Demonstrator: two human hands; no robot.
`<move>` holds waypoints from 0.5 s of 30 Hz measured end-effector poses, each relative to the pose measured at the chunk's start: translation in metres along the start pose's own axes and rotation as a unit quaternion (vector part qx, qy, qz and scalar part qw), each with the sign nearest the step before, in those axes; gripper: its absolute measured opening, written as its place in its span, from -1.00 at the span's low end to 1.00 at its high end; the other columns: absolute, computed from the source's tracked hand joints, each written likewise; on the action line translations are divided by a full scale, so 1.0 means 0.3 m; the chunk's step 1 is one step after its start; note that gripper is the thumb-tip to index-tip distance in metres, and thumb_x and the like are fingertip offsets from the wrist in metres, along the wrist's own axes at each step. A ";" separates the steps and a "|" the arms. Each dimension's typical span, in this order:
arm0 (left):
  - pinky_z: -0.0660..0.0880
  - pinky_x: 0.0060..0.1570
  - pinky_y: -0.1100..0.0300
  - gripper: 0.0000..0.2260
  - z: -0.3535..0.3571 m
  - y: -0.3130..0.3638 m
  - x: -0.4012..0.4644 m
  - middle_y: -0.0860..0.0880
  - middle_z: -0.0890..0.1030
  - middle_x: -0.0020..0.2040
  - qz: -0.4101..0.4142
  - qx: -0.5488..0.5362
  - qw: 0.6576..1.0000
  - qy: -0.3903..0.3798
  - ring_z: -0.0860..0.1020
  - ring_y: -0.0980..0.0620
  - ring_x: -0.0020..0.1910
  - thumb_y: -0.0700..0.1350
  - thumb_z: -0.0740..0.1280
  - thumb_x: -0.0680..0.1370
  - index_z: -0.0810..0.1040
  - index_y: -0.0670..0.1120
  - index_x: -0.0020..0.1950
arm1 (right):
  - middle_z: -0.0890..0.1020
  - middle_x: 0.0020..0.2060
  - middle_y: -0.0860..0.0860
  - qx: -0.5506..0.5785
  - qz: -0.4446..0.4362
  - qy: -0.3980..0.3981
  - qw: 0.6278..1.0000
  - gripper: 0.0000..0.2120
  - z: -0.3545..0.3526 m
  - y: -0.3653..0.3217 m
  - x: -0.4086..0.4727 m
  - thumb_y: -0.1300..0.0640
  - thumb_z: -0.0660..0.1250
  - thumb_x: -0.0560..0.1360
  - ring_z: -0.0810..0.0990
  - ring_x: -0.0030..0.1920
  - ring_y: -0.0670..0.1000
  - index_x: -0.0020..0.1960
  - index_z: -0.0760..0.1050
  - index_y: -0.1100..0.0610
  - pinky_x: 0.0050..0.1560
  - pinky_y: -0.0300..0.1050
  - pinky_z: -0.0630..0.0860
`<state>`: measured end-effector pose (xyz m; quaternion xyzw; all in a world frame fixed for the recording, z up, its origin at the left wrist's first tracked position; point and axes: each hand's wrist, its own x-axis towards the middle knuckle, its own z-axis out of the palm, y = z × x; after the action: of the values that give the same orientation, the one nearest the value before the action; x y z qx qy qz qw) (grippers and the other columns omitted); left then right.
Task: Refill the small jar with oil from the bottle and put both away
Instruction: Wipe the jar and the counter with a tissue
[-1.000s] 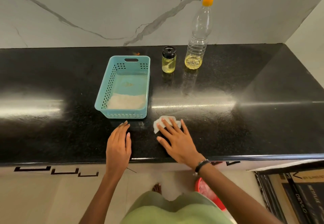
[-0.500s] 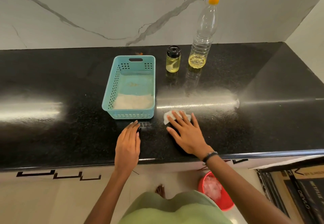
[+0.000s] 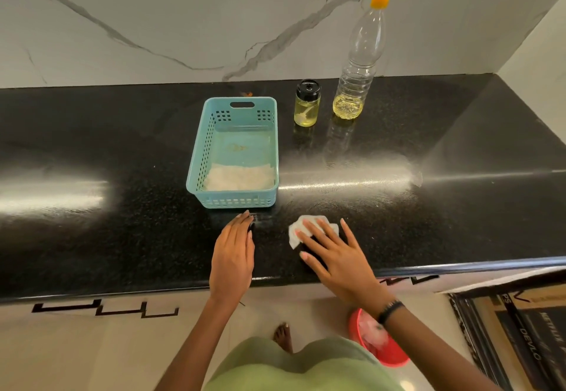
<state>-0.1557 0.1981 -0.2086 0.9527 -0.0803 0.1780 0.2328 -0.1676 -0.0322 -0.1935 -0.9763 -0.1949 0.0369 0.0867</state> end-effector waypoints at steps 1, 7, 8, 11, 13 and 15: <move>0.39 0.32 0.09 -0.67 -0.001 0.002 0.001 -0.10 0.54 0.29 0.001 0.001 1.000 0.001 0.48 -0.03 0.29 -0.14 0.10 0.63 0.49 -0.21 0.30 | 0.18 0.50 -0.09 0.003 0.015 -0.003 1.000 -0.48 0.001 -0.023 0.039 -0.23 -0.20 0.61 0.05 0.53 0.00 0.50 0.17 -0.10 0.47 0.16 -0.11; 0.33 0.36 0.15 -0.66 -0.001 -0.008 -0.009 -0.11 0.53 0.30 -0.001 -0.028 1.000 -0.006 0.46 -0.02 0.31 -0.13 0.08 0.64 0.45 -0.21 0.34 | 0.18 0.51 -0.06 0.017 -0.019 0.004 1.000 -0.49 0.040 -0.202 0.131 -0.20 -0.17 0.62 0.00 0.53 0.02 0.50 0.16 -0.08 0.47 0.14 -0.18; 0.31 0.37 0.20 -0.65 -0.002 -0.009 -0.012 -0.10 0.52 0.31 -0.006 -0.033 0.999 -0.007 0.45 0.00 0.32 -0.12 0.07 0.65 0.45 -0.20 0.35 | 0.17 0.51 -0.07 0.018 -0.037 0.006 0.999 -0.51 0.045 -0.215 0.103 -0.19 -0.15 0.63 -0.01 0.54 0.01 0.51 0.14 -0.09 0.47 0.14 -0.16; 0.32 0.36 0.20 -0.66 -0.005 -0.004 -0.009 -0.08 0.53 0.30 -0.012 -0.036 0.999 -0.006 0.45 0.02 0.32 -0.09 0.08 0.65 0.47 -0.19 0.33 | 0.13 0.51 -0.11 0.021 -0.081 0.002 0.996 -0.54 0.040 -0.191 -0.030 -0.17 -0.13 0.64 -0.03 0.54 -0.03 0.52 0.08 -0.12 0.47 0.11 -0.15; 0.35 0.34 0.16 -0.65 -0.007 0.002 -0.006 -0.09 0.53 0.29 -0.013 -0.031 0.999 -0.004 0.46 0.00 0.31 -0.08 0.07 0.65 0.48 -0.19 0.32 | 0.17 0.51 -0.11 0.012 -0.090 0.015 0.996 -0.55 0.033 -0.127 -0.104 -0.17 -0.11 0.65 0.03 0.53 -0.05 0.51 0.10 -0.14 0.47 0.11 -0.10; 0.39 0.32 0.10 -0.66 -0.005 0.004 -0.004 -0.10 0.54 0.29 -0.009 -0.023 1.000 -0.002 0.47 -0.02 0.30 -0.09 0.08 0.65 0.49 -0.20 0.31 | 0.22 0.49 -0.11 -0.001 -0.069 0.031 0.997 -0.55 0.027 -0.058 -0.127 -0.17 -0.10 0.64 0.12 0.51 -0.04 0.50 0.15 -0.14 0.46 0.14 -0.01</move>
<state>-0.1576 0.1980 -0.2073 0.9482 -0.0758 0.1722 0.2559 -0.2101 -0.0300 -0.1970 -0.9613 -0.2590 0.0009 0.0944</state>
